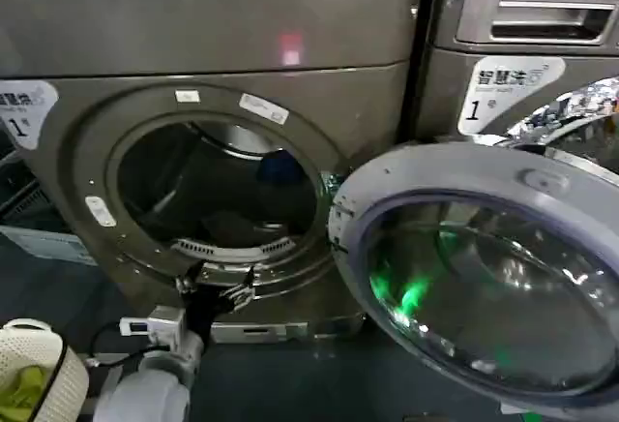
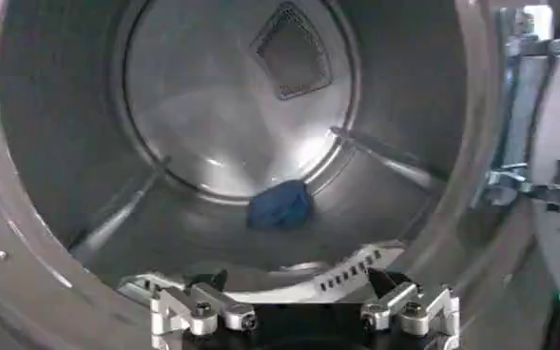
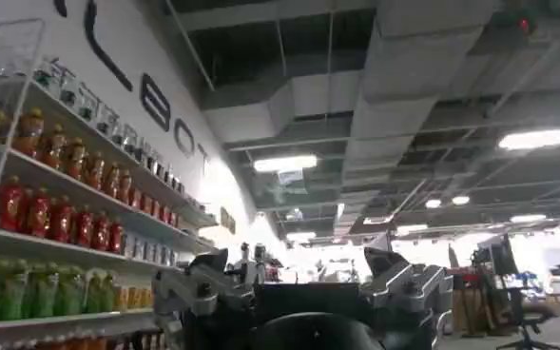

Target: Grasp the clothes from the dryer.

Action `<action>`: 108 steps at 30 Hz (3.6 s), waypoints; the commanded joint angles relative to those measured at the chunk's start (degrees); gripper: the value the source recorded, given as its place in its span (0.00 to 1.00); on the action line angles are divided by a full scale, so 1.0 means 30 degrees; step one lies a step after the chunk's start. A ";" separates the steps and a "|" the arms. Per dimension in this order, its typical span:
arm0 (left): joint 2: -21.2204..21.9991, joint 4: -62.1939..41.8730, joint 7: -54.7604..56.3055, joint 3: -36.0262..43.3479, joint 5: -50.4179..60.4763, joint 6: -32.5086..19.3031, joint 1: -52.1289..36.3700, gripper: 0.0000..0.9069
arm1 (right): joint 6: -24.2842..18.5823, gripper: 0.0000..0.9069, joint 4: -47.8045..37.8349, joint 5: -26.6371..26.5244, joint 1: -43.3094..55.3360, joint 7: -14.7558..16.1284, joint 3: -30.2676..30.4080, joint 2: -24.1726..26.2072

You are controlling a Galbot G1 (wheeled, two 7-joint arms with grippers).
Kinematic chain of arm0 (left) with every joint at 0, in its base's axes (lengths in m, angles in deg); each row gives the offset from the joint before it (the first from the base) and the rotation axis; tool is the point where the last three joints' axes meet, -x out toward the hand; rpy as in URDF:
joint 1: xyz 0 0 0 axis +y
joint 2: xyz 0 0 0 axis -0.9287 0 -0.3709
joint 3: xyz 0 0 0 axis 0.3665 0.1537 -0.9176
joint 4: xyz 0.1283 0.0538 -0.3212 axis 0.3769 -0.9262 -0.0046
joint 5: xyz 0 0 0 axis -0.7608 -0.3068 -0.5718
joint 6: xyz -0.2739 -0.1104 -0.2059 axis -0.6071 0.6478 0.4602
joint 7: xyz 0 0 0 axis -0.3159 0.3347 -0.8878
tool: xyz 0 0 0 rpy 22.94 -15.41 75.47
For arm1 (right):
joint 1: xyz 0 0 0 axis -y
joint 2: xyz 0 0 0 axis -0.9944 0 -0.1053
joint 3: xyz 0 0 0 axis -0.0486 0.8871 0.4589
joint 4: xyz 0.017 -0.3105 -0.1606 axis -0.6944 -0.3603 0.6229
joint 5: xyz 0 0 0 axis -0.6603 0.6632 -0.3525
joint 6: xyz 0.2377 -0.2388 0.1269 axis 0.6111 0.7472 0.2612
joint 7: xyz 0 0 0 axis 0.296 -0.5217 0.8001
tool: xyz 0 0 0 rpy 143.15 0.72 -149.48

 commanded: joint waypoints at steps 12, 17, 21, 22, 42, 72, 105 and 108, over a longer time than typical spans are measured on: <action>-0.0031 -0.0043 0.0001 -0.0045 0.0021 0.0936 0.0018 1.00 | 0.0011 1.00 -0.0044 0.0013 0.0064 -0.0017 0.0068 -0.0062; -0.0011 -0.0094 0.0002 -0.0020 0.0034 0.0936 -0.0021 1.00 | 0.0012 1.00 -0.0108 0.0021 0.0044 -0.0031 0.0048 -0.0078; -0.0004 -0.0112 0.0012 -0.0020 0.0059 0.0936 -0.0008 1.00 | 0.0111 1.00 -0.0007 0.0088 0.0060 -0.0265 0.0169 -0.0109; -0.0012 -0.0108 0.0013 -0.0027 0.0062 0.0936 -0.0007 1.00 | 0.0270 1.00 0.0097 0.0074 0.0094 -0.0438 0.0198 -0.0117; -0.1149 -0.5471 -1.4079 -0.0607 1.6900 -0.4638 -0.6594 1.00 | 0.0453 1.00 0.0109 0.0149 0.0018 -0.0082 0.0353 -0.0071; -0.6211 -1.2435 -2.2681 0.3325 1.5698 -1.9257 -1.3297 1.00 | 0.0326 1.00 -0.0424 0.0588 0.0378 0.0050 0.0940 -0.0194; -0.4649 -2.0027 -2.2667 0.3718 1.5721 -1.6842 -1.4199 0.56 | 0.0365 1.00 -0.0606 0.1056 0.0714 0.0048 0.1532 -0.0011; -0.4647 -2.0562 -2.2673 0.3696 1.5936 -1.7115 -1.4260 0.08 | 0.0386 1.00 -0.0724 0.1060 0.0742 0.0035 0.1532 0.0098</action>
